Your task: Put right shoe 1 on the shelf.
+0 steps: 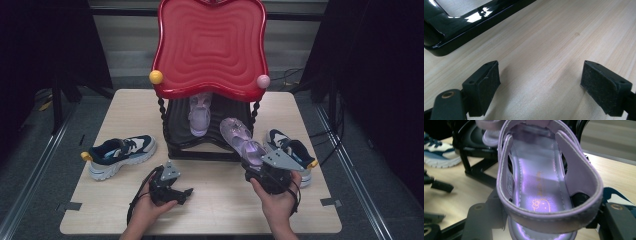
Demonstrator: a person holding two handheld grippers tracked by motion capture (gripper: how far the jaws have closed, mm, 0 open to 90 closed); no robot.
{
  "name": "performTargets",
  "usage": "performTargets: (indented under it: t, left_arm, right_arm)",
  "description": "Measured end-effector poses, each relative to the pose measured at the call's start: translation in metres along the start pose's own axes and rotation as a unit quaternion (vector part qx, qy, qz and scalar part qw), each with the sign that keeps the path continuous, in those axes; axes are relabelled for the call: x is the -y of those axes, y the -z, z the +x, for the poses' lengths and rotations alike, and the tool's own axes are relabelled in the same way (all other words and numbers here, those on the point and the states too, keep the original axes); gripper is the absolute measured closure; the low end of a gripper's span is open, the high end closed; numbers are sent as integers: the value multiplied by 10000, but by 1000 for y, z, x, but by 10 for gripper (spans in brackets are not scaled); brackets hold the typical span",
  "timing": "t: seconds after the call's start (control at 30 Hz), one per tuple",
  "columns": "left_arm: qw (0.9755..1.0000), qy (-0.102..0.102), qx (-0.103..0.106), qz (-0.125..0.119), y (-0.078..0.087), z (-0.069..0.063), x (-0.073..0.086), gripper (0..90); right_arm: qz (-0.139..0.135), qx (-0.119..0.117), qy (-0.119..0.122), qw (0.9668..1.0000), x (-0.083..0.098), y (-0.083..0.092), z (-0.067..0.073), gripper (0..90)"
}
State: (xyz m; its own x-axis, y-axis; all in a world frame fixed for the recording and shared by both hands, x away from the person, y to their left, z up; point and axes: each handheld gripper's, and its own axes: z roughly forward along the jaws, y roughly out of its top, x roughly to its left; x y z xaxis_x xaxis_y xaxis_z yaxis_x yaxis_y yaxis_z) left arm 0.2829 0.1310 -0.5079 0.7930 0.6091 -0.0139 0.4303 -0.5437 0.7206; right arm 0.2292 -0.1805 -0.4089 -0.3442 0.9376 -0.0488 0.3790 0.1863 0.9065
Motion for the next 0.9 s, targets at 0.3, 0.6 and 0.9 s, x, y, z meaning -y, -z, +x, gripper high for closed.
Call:
performTargets:
  t: [0.3, 0.6, 0.9]
  left_arm:
    - [10000, 13, 15, -7, 0, 0, 0, 150]
    - [10000, 14, 14, -3, 0, 0, 0, 150]
    - [10000, 3, 10, 2, 0, 0, 0, 150]
  right_arm:
    - [-158, 398, -179, 9989, -7, -13, 15, 375]
    - [-286, 785, -441, 9955, -7, -29, 29, 375]
    - [-378, 1015, -728, 9914, -9, -45, 39, 375]
